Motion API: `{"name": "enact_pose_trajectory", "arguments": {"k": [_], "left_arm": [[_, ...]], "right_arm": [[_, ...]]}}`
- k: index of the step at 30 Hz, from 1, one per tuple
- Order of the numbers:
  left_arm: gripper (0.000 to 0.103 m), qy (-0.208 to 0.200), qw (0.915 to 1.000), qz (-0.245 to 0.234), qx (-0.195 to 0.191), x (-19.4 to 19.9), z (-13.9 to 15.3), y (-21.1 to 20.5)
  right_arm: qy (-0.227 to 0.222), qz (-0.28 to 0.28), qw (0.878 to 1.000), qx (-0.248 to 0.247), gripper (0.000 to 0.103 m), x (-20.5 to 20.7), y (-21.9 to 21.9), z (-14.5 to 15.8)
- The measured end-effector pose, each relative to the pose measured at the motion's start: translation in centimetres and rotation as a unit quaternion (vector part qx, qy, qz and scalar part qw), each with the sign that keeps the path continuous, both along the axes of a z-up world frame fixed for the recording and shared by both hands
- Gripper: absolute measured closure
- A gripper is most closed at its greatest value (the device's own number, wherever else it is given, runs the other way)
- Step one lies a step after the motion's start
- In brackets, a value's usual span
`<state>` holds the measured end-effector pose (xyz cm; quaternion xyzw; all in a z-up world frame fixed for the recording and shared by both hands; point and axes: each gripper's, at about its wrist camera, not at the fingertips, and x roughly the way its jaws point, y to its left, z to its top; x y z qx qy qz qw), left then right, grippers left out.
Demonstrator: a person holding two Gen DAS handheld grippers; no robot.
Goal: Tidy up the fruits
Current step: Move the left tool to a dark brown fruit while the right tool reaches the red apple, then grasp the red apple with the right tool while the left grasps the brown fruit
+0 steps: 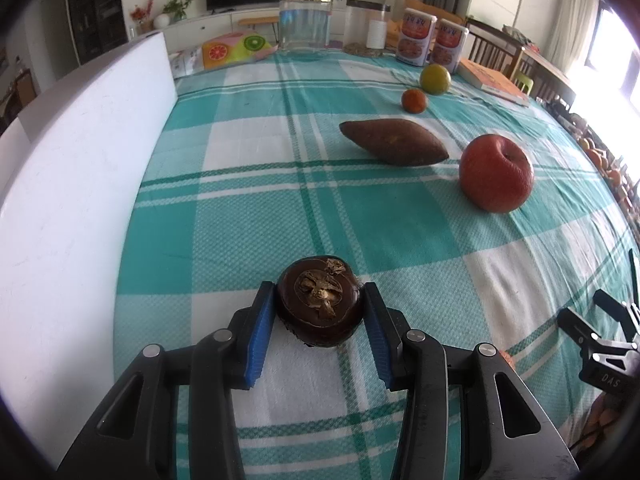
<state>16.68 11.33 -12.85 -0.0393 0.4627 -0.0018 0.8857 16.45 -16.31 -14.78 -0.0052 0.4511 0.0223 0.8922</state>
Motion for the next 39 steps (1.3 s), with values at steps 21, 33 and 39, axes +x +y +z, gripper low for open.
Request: {"name": "enact_pose_trajectory", "arguments": {"k": [21, 33, 39], "left_arm": [[0.009, -0.024, 0.9985, 0.014, 0.047, -1.1, -1.4, 0.0], [0.008, -0.024, 0.9985, 0.014, 0.046, -1.2, -1.4, 0.0], [0.008, -0.025, 0.9985, 0.014, 0.046, -1.2, -1.4, 0.0]], "right_arm": [[0.016, 0.047, 0.998, 0.044, 0.000, 3.7, 1.8, 1.6], [0.008, 0.104, 0.994, 0.012, 0.000, 11.7, 10.3, 2.0], [0.025, 0.093, 0.995, 0.015, 0.037, 12.2, 10.6, 1.3]]}}
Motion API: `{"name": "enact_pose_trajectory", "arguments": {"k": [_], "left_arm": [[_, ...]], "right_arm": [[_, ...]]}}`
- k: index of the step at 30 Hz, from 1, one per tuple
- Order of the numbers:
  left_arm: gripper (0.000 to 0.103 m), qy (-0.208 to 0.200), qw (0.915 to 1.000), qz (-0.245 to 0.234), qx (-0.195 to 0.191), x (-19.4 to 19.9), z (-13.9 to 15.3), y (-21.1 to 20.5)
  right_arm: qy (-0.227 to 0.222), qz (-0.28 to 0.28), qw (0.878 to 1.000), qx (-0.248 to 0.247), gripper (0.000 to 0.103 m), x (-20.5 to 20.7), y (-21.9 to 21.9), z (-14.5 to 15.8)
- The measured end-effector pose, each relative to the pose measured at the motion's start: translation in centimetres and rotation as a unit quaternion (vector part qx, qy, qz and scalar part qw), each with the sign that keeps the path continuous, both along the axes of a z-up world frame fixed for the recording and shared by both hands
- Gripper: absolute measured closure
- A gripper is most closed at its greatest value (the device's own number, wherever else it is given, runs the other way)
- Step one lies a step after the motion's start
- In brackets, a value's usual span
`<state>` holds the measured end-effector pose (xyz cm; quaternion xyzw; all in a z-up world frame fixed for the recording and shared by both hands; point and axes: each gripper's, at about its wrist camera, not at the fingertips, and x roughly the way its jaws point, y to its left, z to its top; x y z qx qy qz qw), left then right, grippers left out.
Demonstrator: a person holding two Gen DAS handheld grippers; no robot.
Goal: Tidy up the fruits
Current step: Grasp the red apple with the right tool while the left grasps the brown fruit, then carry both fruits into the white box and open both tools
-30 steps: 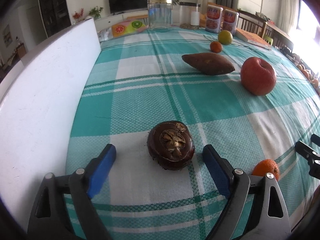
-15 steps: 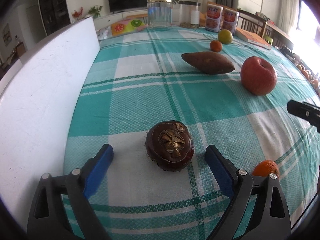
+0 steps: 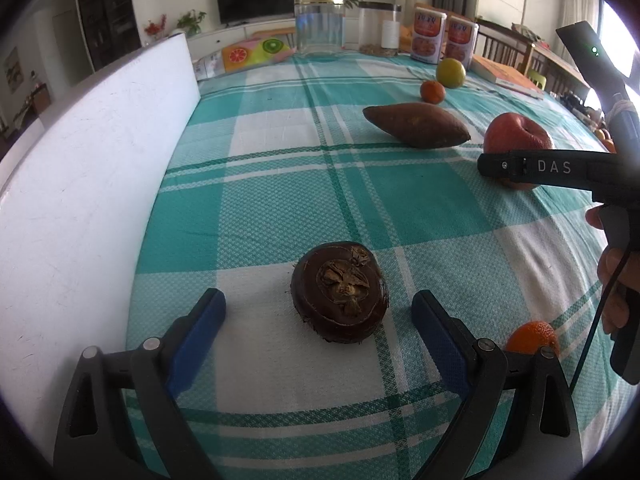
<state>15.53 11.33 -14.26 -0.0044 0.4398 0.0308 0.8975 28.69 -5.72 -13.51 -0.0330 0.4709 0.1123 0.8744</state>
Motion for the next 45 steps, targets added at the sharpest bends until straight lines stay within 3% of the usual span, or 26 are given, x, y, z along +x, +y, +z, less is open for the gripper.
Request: {"name": "enact_pose_trajectory", "arguments": {"k": [10, 21, 25, 30, 31, 33, 36, 39, 42, 45], "left_arm": [[0.008, 0.000, 1.0000, 0.000, 0.000, 0.0, 0.0, 0.0], [0.011, -0.001, 0.9993, -0.019, -0.031, -1.1, 0.4, 0.8], [0.028, 0.003, 0.9996, -0.028, 0.003, -1.1, 0.5, 0.3], [0.039, -0.007, 0.9995, -0.024, -0.019, -0.5, 0.8, 0.5], [0.058, -0.010, 0.9994, -0.027, -0.022, -0.5, 0.8, 0.4], [0.058, -0.012, 0.9995, -0.022, -0.017, -0.9, 1.1, 0.0], [0.058, -0.004, 0.9968, -0.030, -0.075, -2.9, 2.6, -0.3], [0.058, 0.001, 0.9885, -0.061, -0.138, -6.4, 5.6, -0.8], [0.058, -0.018, 0.9825, -0.075, -0.170, -9.9, 9.4, 0.3], [0.058, -0.051, 0.9820, -0.037, -0.178, -12.2, 12.8, 4.5]], "right_arm": [[0.005, -0.010, 0.998, 0.064, 0.037, -6.0, -4.7, 1.4], [-0.058, -0.103, 0.988, 0.097, 0.037, -14.8, -12.0, 0.7], [-0.080, -0.128, 0.982, 0.112, 0.037, -15.1, -13.3, 1.4], [-0.068, -0.124, 0.984, 0.113, 0.037, -14.8, -13.0, 0.8], [-0.069, -0.123, 0.984, 0.112, 0.037, -14.9, -12.9, 0.8], [-0.074, -0.122, 0.983, 0.112, 0.037, -15.1, -12.9, 0.9], [-0.081, -0.117, 0.984, 0.112, 0.037, -15.3, -12.8, 1.1], [-0.079, -0.083, 0.988, 0.100, 0.037, -15.5, -11.2, 1.5], [-0.067, -0.029, 0.991, 0.112, 0.037, -15.7, -7.7, 2.7], [-0.056, 0.054, 0.987, 0.137, 0.037, -16.1, -2.0, 4.9]]}}
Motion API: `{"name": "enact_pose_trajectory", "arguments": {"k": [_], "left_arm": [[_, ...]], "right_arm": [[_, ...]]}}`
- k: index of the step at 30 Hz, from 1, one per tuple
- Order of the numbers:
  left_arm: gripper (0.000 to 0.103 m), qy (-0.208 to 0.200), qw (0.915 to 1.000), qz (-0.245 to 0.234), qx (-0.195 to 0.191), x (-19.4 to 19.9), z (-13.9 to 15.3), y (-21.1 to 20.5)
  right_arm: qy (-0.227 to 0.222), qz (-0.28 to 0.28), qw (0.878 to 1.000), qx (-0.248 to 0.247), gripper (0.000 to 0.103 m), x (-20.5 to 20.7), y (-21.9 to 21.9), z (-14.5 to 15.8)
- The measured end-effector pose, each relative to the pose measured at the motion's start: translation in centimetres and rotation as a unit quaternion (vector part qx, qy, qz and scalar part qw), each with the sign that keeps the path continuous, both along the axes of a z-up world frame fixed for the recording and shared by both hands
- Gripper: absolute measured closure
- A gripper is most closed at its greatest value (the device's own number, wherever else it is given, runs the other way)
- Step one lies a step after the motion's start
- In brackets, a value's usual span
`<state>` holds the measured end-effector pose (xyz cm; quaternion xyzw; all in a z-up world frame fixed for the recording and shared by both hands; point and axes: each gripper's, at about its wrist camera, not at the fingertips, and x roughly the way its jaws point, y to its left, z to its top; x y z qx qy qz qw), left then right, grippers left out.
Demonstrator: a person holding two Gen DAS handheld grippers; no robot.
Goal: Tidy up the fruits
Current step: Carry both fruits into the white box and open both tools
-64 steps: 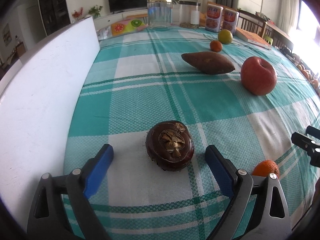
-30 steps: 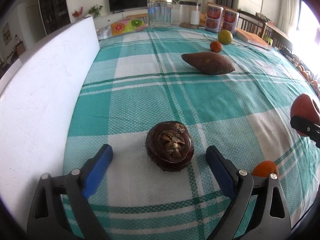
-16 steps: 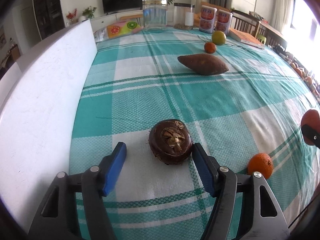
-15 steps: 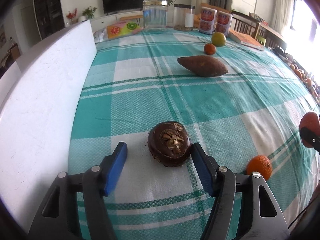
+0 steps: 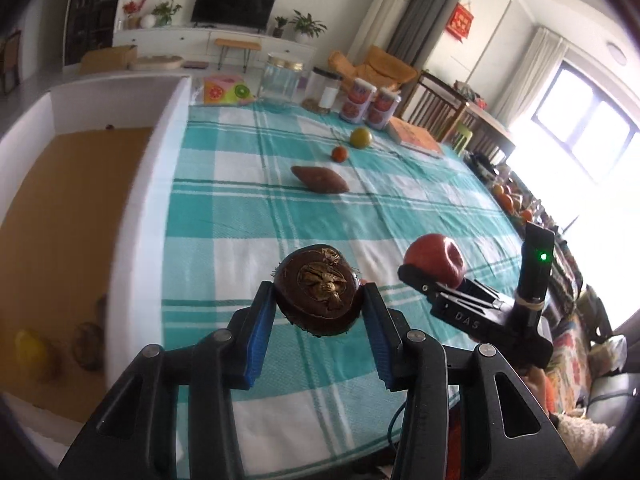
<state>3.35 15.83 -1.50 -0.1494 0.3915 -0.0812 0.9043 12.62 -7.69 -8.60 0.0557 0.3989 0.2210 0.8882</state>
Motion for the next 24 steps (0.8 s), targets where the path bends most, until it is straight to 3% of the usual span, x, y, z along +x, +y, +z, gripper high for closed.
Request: {"name": "enact_pose_trajectory", "arguments": {"k": [4, 8, 11, 14, 15, 17, 21, 24], "left_arm": [[0.058, -0.002, 0.9942, 0.104, 0.027, -0.5, 1.4, 7.5], [0.058, 0.055, 0.9767, 0.200, 0.056, 0.1, -1.2, 13.8], [0.057, 0.092, 0.9665, 0.232, 0.059, 0.3, -3.4, 16.2], [0.055, 0.114, 0.9602, 0.248, 0.058, 0.4, -4.6, 17.0], [0.052, 0.115, 0.9585, 0.253, 0.065, 0.4, -4.8, 17.0], [0.030, 0.114, 0.9558, 0.259, 0.081, 0.5, -4.8, 16.8], [0.024, 0.078, 0.9562, 0.264, 0.099, 0.1, -3.1, 15.8], [0.019, 0.043, 0.9628, 0.248, 0.097, 0.2, -1.6, 14.1]], "right_arm": [[-0.005, 0.136, 0.990, 0.025, 0.037, -0.9, 9.5, 3.9], [0.015, 0.248, 0.968, 0.021, 0.037, -1.3, 18.6, 6.4], [0.033, 0.304, 0.952, -0.022, 0.037, -1.4, 24.8, 6.2], [0.045, 0.316, 0.945, -0.069, 0.035, -1.0, 29.1, 4.5], [0.032, 0.311, 0.947, -0.071, 0.033, -0.9, 29.7, 4.6], [0.025, 0.302, 0.951, -0.058, 0.026, -0.1, 30.1, 5.3], [-0.024, 0.266, 0.964, -0.003, 0.017, 1.0, 26.3, 9.1], [-0.070, 0.215, 0.974, -0.001, 0.009, 2.0, 20.8, 10.8]]}}
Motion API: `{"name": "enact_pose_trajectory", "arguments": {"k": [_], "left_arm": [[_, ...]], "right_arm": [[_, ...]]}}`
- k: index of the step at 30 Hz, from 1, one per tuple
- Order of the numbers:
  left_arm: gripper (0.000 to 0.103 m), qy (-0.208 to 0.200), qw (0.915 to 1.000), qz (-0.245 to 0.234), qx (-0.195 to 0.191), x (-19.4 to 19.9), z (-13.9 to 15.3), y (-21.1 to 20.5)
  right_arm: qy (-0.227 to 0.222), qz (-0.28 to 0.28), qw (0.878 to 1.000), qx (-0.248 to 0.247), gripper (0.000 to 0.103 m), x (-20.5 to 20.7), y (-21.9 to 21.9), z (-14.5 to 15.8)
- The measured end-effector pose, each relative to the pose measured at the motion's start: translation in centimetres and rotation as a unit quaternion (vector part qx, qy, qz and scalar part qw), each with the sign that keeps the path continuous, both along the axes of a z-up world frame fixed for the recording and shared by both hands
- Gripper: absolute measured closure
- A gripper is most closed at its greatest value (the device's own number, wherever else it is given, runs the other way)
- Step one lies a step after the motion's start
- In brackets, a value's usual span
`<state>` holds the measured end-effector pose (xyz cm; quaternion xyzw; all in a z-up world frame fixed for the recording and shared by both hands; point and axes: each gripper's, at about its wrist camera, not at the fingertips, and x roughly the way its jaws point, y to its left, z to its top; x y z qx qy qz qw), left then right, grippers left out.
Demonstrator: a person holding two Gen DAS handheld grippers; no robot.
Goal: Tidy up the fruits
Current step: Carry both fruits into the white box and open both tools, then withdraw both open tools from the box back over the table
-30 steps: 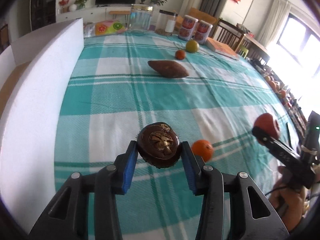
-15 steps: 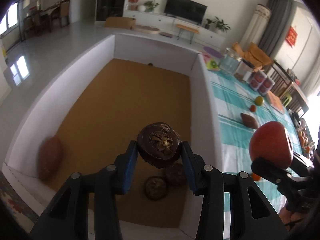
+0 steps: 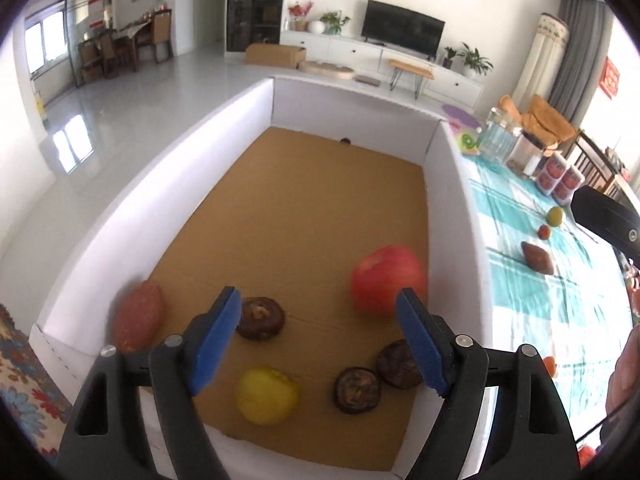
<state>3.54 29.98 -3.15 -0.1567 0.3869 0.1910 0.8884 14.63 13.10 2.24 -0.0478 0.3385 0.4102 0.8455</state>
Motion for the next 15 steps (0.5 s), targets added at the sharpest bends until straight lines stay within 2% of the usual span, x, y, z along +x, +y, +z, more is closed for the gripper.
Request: {"name": "enact_pose_trajectory", "arguments": {"k": [2, 5, 9, 11, 13, 15], "left_arm": [[0.017, -0.022, 0.9993, -0.030, 0.000, 0.2, 1.1, -2.0], [0.017, -0.044, 0.9944, -0.096, -0.010, 0.6, 2.2, -5.9], [0.012, -0.053, 0.9784, -0.199, -0.021, 1.2, 2.5, -12.4], [0.011, -0.035, 0.9702, -0.238, -0.026, 1.9, 1.3, -15.3], [0.011, -0.016, 0.9644, -0.263, -0.028, 2.7, -0.4, -17.7], [0.011, 0.015, 0.9649, -0.262, -0.011, 3.9, -2.7, -19.3]], "right_arm": [[-0.016, -0.052, 0.999, 0.001, 0.007, 1.3, -4.6, -0.1], [-0.013, -0.152, 0.988, -0.021, 0.005, 3.9, -12.3, -2.7], [0.029, -0.292, 0.952, -0.089, 0.005, 5.5, -23.0, -9.5], [0.059, -0.336, 0.935, -0.098, 0.005, 4.9, -27.4, -12.5], [0.073, -0.364, 0.923, -0.097, 0.005, 3.7, -30.5, -14.6], [0.072, -0.385, 0.916, -0.090, 0.005, 2.2, -32.7, -15.6]]}}
